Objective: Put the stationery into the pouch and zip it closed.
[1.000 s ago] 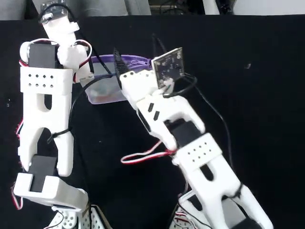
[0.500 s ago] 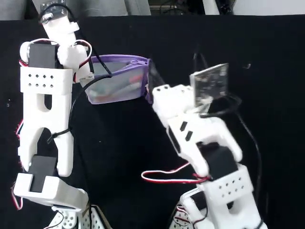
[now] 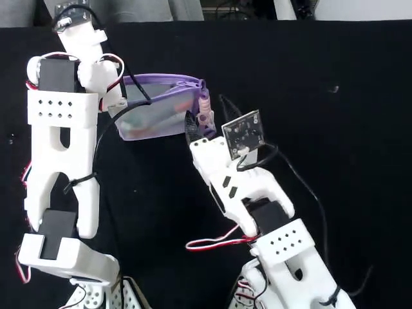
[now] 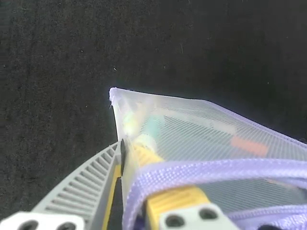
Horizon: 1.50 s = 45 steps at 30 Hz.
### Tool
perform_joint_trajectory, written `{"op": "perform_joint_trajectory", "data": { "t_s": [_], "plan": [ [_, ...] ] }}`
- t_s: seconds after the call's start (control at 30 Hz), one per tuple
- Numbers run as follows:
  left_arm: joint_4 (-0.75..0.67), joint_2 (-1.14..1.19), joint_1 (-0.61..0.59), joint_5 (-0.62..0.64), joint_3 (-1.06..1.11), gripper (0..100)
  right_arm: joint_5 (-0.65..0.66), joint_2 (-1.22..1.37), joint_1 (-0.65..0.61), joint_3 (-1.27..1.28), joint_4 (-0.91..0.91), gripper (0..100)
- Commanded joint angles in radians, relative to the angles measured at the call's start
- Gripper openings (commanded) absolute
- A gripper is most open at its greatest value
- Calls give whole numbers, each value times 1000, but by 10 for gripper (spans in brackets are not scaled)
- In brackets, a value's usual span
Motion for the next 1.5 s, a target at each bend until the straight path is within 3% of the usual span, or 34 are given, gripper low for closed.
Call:
{"op": "perform_joint_trajectory", "data": {
  "t_s": [0.0,0.23,0.47,0.8,1.0,1.23,1.47],
  "plan": [
    [-14,-20,-1,3,-10,30,5,-18,26,-10,-41,226],
    [-17,-20,-1,5,-10,30,3,24,37,58,-180,213],
    [-14,-20,-2,3,-10,30,11,94,41,53,-247,59],
    [-18,-20,-1,3,28,30,11,101,43,59,-253,77],
    [-44,-29,-1,2,56,30,5,101,41,64,-250,200],
    [-43,-29,1,2,54,30,9,102,41,62,-253,123],
    [-40,-29,1,2,54,30,11,104,41,58,-253,124]
  ]
}}
